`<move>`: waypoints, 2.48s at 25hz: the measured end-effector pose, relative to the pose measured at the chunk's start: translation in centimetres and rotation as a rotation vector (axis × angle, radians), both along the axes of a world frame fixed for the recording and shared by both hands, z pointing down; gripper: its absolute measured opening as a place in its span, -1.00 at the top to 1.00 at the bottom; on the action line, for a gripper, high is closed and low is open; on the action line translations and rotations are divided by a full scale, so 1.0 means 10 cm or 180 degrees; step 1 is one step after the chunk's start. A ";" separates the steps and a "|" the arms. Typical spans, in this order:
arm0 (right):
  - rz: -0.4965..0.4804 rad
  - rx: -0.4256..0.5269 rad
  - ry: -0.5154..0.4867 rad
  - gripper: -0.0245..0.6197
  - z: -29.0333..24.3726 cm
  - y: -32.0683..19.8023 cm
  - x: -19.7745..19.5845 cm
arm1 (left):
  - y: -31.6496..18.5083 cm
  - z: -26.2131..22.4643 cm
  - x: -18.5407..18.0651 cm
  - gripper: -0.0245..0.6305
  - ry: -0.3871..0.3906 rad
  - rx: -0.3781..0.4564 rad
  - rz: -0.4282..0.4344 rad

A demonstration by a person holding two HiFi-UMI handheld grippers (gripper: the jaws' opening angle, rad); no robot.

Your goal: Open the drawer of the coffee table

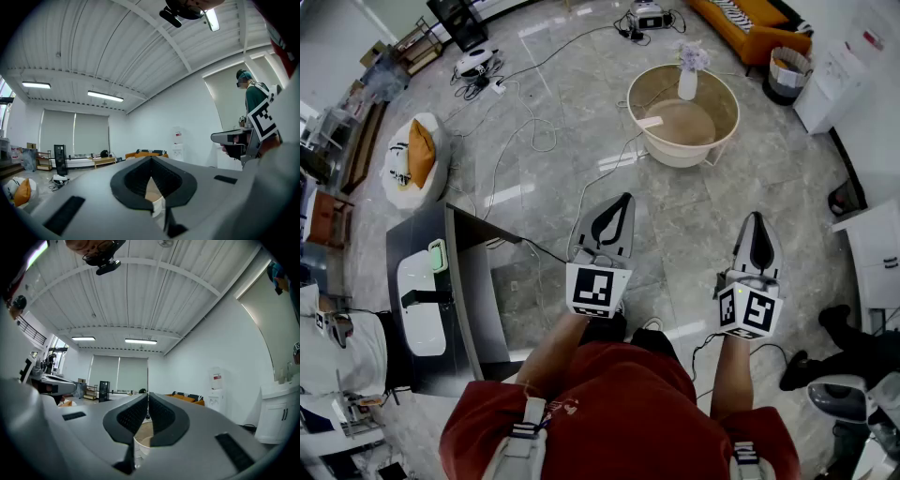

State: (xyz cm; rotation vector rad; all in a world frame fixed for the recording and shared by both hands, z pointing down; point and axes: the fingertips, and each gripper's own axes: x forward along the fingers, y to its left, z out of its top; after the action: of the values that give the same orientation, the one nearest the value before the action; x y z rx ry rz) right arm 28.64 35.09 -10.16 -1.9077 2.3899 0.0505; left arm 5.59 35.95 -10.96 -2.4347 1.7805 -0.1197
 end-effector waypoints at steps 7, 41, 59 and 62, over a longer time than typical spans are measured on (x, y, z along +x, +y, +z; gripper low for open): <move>-0.0034 0.0041 0.0093 0.85 -0.19 0.10 -0.30 | 0.09 -0.14 -0.23 0.88 0.0070 0.0049 0.0026; 0.0157 -0.0068 -0.0121 0.85 0.29 -1.46 -1.26 | -1.58 0.35 -1.09 0.88 0.0149 -0.0112 0.0202; 0.0280 -0.0133 -0.0014 0.85 0.37 -3.52 -0.78 | -3.65 0.44 -0.60 0.88 0.0082 -0.0295 0.0360; 0.0395 -0.0166 0.0013 0.85 0.39 -3.61 -0.84 | -3.79 0.48 -0.68 0.88 0.0061 -0.0295 0.0438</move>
State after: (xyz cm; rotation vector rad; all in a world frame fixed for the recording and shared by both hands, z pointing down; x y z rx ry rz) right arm 20.24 -1.05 -6.26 -2.0790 2.2945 -0.0003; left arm -1.24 -1.92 -6.16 -2.6225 1.6434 -0.1699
